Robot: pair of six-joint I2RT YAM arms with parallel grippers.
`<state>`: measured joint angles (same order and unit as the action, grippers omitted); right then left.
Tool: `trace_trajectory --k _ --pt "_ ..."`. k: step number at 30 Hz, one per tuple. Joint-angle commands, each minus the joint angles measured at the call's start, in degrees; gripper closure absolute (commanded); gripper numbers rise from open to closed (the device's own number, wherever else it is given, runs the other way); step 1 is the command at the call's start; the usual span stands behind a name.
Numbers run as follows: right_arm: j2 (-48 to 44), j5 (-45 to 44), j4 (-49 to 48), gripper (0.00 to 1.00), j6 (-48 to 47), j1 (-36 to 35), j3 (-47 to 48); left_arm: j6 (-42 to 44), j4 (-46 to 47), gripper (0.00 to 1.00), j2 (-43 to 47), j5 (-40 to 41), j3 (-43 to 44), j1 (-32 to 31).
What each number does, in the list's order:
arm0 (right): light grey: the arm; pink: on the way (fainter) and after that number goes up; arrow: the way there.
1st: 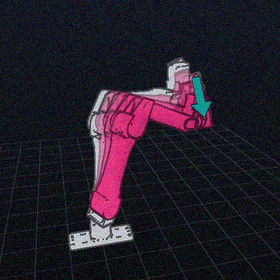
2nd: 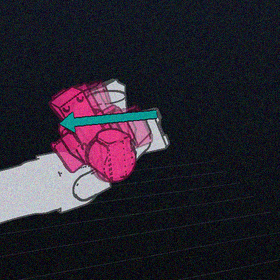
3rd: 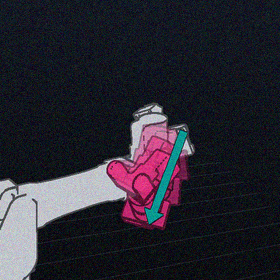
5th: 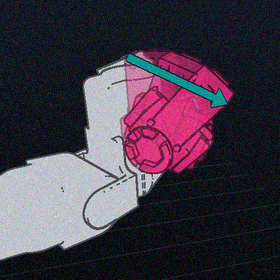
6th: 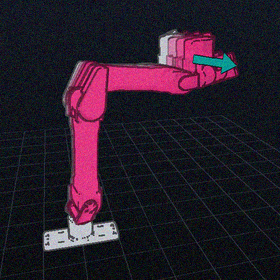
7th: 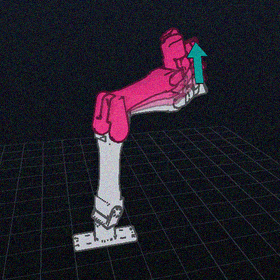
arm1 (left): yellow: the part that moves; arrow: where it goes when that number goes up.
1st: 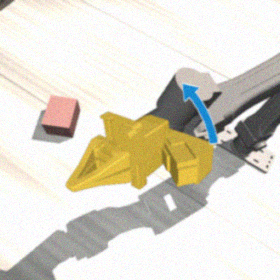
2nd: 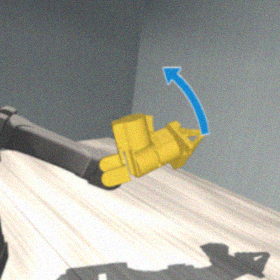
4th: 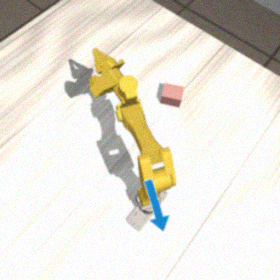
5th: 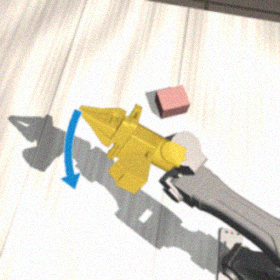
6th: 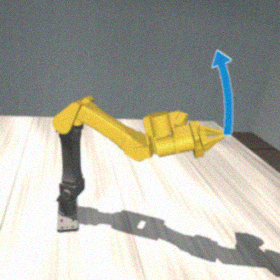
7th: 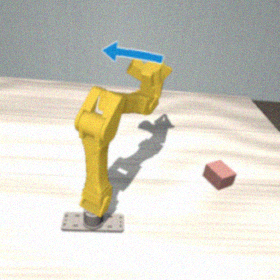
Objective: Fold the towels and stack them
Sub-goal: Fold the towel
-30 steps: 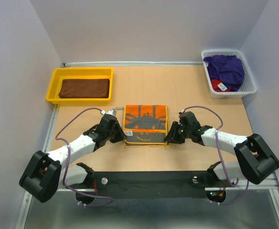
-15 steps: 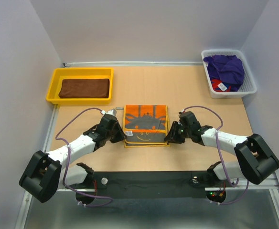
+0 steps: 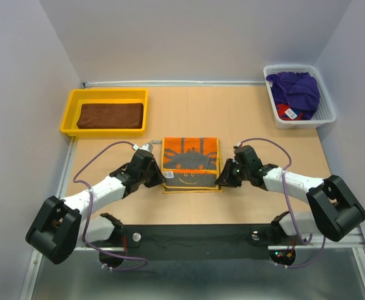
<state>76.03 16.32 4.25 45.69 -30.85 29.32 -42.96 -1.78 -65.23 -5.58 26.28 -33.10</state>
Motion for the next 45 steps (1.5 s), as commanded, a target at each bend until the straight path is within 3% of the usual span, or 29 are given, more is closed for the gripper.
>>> trace_trajectory --k 1,6,27,45 --pt "0.61 -1.02 -2.23 0.78 -0.34 -0.7 1.35 0.16 1.43 0.98 0.02 -0.39 1.23 -0.56" --pt "-0.7 -1.64 -2.32 0.99 -0.69 -0.7 1.09 -0.02 1.43 1.0 0.8 -0.22 1.05 -0.47" --pt "-8.53 -6.47 13.85 0.99 -6.67 -0.7 9.88 -0.63 -5.34 1.0 5.29 0.49 4.13 -0.47" --pt "-5.9 -9.11 15.44 1.0 -6.23 -0.7 3.29 -2.04 0.81 1.0 1.34 -2.59 -4.57 -1.09"
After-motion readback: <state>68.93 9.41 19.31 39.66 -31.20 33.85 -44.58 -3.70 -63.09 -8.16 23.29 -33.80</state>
